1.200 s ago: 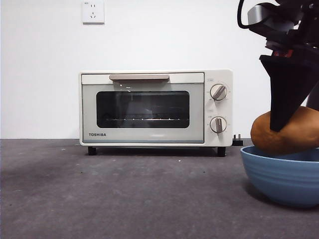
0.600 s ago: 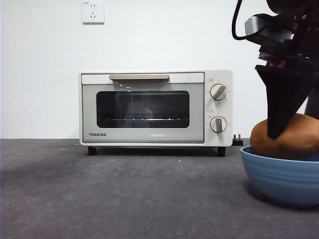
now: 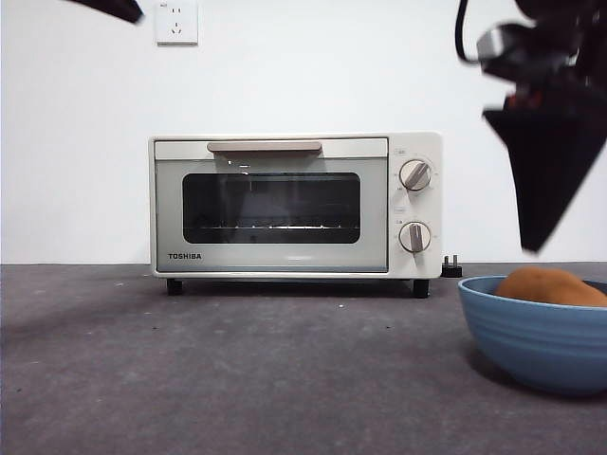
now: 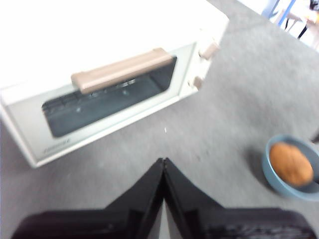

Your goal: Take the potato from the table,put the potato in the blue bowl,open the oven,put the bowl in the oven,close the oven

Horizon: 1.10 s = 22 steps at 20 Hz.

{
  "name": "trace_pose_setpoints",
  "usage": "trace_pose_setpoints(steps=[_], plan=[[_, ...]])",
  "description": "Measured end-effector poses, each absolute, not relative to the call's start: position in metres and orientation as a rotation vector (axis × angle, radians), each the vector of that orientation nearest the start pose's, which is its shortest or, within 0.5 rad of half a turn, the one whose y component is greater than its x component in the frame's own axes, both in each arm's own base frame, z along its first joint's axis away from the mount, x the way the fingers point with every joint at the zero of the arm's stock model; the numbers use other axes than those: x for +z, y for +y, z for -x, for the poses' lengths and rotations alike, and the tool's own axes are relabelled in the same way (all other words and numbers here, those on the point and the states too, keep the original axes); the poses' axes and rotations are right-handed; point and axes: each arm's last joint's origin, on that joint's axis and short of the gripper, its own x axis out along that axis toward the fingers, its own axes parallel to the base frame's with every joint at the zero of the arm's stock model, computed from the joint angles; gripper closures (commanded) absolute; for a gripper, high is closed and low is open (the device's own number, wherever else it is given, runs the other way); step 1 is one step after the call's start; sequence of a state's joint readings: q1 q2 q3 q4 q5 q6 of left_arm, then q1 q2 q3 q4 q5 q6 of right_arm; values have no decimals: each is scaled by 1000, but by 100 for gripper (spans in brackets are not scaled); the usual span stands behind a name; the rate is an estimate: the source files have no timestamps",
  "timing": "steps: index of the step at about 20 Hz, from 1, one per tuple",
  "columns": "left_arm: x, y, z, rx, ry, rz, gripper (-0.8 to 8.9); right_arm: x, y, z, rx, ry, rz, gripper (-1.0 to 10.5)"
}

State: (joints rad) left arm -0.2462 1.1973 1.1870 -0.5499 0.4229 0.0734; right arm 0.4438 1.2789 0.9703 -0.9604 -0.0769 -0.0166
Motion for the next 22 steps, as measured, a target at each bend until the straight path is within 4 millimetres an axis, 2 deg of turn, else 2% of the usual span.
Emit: trace_pose_setpoints(steps=[2, 3, 4, 8, 10, 12, 16, 22], plan=[[345, -79, -262, -687, 552, 16, 820, 274, 96, -196, 461, 1166, 219, 632], [341, -82, -275, -700, 559, 34, 820, 290, 93, -190, 462, 1114, 201, 839], [338, -86, -288, -703, 568, 46, 820, 304, 90, -183, 465, 1065, 186, 970], [339, -100, -342, -704, 603, 64, 820, 350, 73, -147, 467, 862, 109, 955], [339, -107, -367, -705, 613, 65, 820, 363, 63, -126, 462, 803, 69, 955], [333, -114, -384, -710, 652, 67, 820, 368, 54, -108, 457, 782, 45, 955], [313, -121, -400, -689, 692, 55, 820, 373, 42, -84, 438, 753, -27, 954], [312, -123, -402, -672, 694, 37, 820, 373, 34, -66, 421, 752, -101, 955]])
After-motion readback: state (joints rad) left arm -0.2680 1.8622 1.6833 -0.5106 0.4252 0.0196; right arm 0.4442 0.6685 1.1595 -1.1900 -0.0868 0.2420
